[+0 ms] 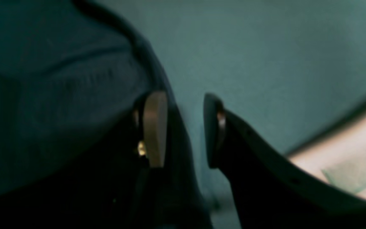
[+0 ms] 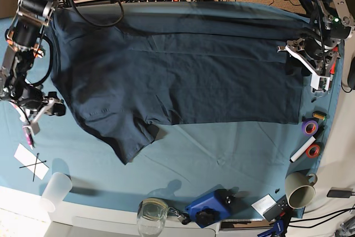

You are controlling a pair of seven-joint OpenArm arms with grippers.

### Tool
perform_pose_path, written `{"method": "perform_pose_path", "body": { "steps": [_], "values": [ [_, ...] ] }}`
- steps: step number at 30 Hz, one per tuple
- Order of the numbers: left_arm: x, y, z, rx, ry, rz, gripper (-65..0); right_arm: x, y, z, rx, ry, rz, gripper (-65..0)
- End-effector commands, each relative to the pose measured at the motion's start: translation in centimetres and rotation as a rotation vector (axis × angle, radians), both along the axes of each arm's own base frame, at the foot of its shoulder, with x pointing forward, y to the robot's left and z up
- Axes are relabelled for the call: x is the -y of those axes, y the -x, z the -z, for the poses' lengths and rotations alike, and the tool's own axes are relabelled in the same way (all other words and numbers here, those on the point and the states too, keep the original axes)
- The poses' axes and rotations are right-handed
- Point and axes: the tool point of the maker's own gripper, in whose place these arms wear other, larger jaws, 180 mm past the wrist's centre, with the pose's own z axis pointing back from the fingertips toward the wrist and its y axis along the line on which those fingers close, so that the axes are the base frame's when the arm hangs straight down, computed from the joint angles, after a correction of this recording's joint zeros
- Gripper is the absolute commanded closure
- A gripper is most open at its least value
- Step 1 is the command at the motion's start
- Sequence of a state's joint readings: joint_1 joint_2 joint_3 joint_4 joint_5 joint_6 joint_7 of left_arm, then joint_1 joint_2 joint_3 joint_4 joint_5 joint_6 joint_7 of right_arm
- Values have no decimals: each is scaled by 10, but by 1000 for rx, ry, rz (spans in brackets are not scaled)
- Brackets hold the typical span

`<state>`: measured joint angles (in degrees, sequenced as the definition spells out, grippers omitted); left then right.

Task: Fold the T-shirt properly
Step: 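Move the right gripper to the sleeve and grasp it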

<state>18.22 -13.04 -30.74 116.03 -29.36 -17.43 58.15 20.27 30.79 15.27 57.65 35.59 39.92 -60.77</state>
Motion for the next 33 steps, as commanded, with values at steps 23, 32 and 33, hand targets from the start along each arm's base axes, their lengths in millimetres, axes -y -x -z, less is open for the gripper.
{"method": "perform_pose_path", "body": {
  "steps": [23, 32, 33],
  "values": [
    [-1, -9, -14, 68, -4, 2, -279, -23, 25, 0, -150, -284, -32, 0],
    [-2, -10, -14, 75, -13, -3, -279, -19, 23, -33, 27, -474, 25, 0],
    [-3, -10, -13, 73, -17, -4, -279, -19, 29, -27, 11, -464, 23, 0]
  ]
}}
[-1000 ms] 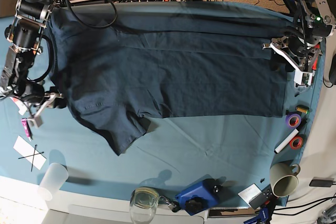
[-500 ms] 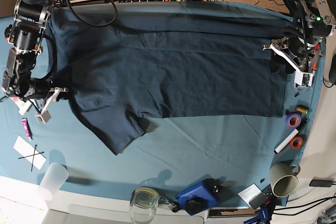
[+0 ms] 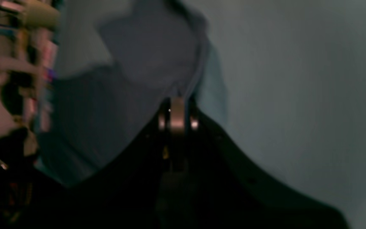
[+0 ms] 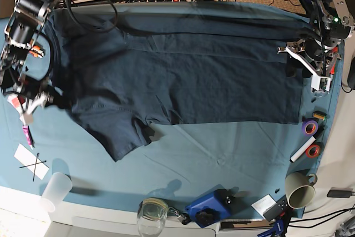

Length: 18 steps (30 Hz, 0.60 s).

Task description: Fold the T-shirt properly

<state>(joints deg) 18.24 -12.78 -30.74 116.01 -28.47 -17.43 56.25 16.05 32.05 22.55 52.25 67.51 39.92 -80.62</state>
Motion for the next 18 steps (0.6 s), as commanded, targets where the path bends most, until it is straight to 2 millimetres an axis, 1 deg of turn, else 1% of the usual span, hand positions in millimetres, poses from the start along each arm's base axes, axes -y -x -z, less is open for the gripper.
{"method": "perform_pose_path", "body": {
  "steps": [1, 5, 7, 10, 16, 17, 18],
  "values": [
    [-2, -6, -11, 45, -12, 3, -279, 8, -6, -16, 53, 12, 9, 0],
    [-2, -7, -11, 51, -11, 2, -279, 5, 16, -3, 18, 17, -5, 0],
    [-2, -7, -11, 52, -11, 3, -279, 0, 24, -3, 26, 6, -16, 0],
    [-2, -7, -11, 52, -11, 3, -279, -8, 28, -13, 68, -20, -35, 0],
    [-2, -7, -12, 52, -11, 3, -279, -17, 19, -35, 145, 14, -81, 0],
    [-2, -7, -12, 52, -11, 3, -279, -18, 18, -39, 158, 24, -90, -49],
    [-2, -7, -11, 52, -11, 3, -279, -20, 17, -43, 172, 35, -100, -114]
  ]
}}
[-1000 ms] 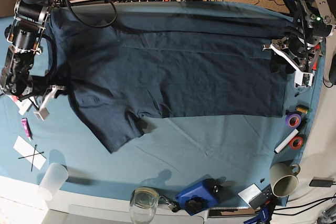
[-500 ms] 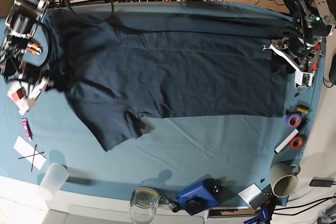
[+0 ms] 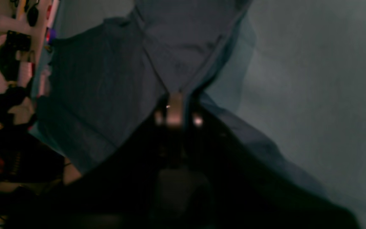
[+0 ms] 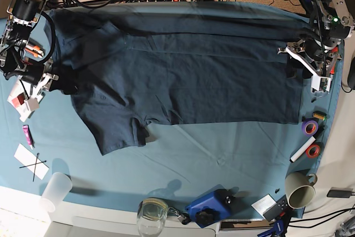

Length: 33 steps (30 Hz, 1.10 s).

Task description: Fold the T-shirt properly

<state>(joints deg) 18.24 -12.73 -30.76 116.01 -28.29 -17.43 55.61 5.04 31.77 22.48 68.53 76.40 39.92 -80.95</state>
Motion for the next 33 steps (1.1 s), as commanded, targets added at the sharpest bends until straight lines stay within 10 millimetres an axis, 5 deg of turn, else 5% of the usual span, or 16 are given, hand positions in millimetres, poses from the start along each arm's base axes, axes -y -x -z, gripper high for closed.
{"method": "perform_pose_path", "body": {
  "steps": [1, 6, 16, 27, 33],
  "values": [
    [-1, -6, -10, 42, -9, 5, -279, 6, -12, -25, 80, 16, 0, -172],
    [-1, -6, -11, 44, -8, 5, -279, 0, -24, -49, 156, 71, -34, -215],
    [2, -8, -13, 60, 16, 10, -279, 47, -73, -47, 140, 372, 78, -215],
    [3, -8, -13, 61, 17, 11, -279, 13, -111, 19, -19, 336, 19, -215],
    [3, -9, -15, 69, 23, 12, -279, -25, -131, 27, 13, 318, -14, -215]
  ]
}}
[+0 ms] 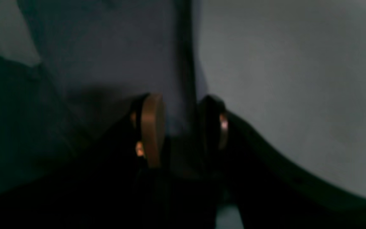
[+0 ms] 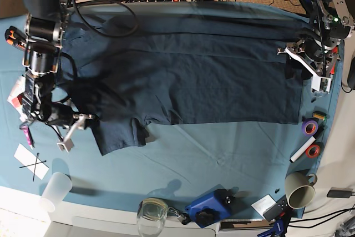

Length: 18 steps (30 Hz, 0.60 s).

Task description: Fold the T-shirt properly

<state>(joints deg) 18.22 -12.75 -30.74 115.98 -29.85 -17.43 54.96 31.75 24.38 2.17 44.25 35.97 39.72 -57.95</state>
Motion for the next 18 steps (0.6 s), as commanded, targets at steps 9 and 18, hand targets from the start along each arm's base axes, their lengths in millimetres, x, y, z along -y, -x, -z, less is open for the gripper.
{"method": "perform_pose_path", "body": {
  "steps": [9, 18],
  "values": [
    [-1, -15, -22, 120, 1, -1, -279, -6, -24, -9, 95, 96, -22, -215],
    [-23, -52, -37, 182, -47, 13, -279, -7, -20, -5, 73, 97, -28, -215]
  ]
}}
